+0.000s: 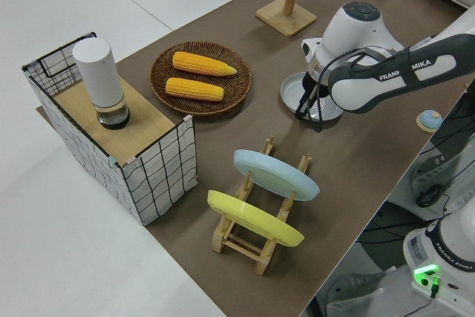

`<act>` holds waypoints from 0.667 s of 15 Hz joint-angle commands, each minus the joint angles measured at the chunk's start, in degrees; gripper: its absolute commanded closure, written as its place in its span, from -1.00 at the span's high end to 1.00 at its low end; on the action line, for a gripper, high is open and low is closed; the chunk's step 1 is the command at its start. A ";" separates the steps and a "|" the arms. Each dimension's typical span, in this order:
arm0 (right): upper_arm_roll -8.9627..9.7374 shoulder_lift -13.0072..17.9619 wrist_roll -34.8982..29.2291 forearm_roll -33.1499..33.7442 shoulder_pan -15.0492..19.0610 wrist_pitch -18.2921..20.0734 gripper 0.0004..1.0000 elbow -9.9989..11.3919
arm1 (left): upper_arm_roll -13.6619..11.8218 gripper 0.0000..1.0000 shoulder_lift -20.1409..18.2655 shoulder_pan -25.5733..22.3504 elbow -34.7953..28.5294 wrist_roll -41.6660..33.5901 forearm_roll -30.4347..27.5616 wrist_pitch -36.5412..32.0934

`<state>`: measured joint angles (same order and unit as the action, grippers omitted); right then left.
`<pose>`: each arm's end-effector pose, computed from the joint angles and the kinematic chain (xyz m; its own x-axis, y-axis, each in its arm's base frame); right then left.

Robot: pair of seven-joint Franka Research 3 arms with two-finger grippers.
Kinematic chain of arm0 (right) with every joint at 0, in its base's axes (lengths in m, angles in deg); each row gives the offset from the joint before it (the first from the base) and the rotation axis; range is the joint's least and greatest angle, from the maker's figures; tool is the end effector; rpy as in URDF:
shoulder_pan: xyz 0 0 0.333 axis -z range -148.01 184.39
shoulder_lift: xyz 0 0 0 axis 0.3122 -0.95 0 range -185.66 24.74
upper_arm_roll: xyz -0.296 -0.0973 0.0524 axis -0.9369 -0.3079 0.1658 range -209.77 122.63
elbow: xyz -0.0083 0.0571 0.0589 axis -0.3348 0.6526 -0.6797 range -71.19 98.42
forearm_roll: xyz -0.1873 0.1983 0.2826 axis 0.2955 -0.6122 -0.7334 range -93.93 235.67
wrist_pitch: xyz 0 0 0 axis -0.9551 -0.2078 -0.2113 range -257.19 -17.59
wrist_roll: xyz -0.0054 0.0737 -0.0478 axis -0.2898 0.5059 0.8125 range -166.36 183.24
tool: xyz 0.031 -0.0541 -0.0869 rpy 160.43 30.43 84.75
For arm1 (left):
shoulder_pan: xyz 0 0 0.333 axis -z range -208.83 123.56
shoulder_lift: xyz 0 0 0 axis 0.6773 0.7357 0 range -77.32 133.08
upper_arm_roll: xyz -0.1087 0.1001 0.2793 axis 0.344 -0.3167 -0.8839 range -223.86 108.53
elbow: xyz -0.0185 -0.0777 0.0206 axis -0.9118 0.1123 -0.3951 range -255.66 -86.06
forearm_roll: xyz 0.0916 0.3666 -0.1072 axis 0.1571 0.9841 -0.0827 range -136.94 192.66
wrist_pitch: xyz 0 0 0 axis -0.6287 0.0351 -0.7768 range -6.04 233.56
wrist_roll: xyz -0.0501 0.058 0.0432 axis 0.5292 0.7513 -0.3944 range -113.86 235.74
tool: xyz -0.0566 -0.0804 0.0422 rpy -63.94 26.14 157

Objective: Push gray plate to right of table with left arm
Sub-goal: 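Push the gray plate with the left gripper away from the basket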

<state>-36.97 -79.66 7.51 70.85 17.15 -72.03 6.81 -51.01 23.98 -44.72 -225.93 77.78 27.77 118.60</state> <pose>0.5262 0.0711 0.6597 0.9904 0.1164 -0.0743 0.1169 -0.9931 0.0025 0.4584 -0.0362 0.3031 0.9693 0.2139 0.1210 0.2119 -0.9769 0.0293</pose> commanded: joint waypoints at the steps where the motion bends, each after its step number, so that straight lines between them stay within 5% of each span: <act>1: 0.96 0.17 -0.74 -0.33 1.13 0.89 0.97 -0.50 | 0.03 -1.00 0.64 1.46 -0.66 5.04 2.02 1.08; 5: 0.96 0.17 -0.74 -0.33 1.13 0.89 0.97 -0.50 | 0.64 -1.00 3.09 4.27 -0.05 10.48 2.03 1.08; 10: 0.96 0.17 -0.74 -0.33 1.13 0.89 0.97 -0.50 | 0.91 -1.00 6.96 14.54 3.73 28.39 2.03 0.90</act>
<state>-36.97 -79.66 7.51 70.85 17.15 -72.03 6.81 -50.21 25.71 -35.46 -224.37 98.28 28.88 118.69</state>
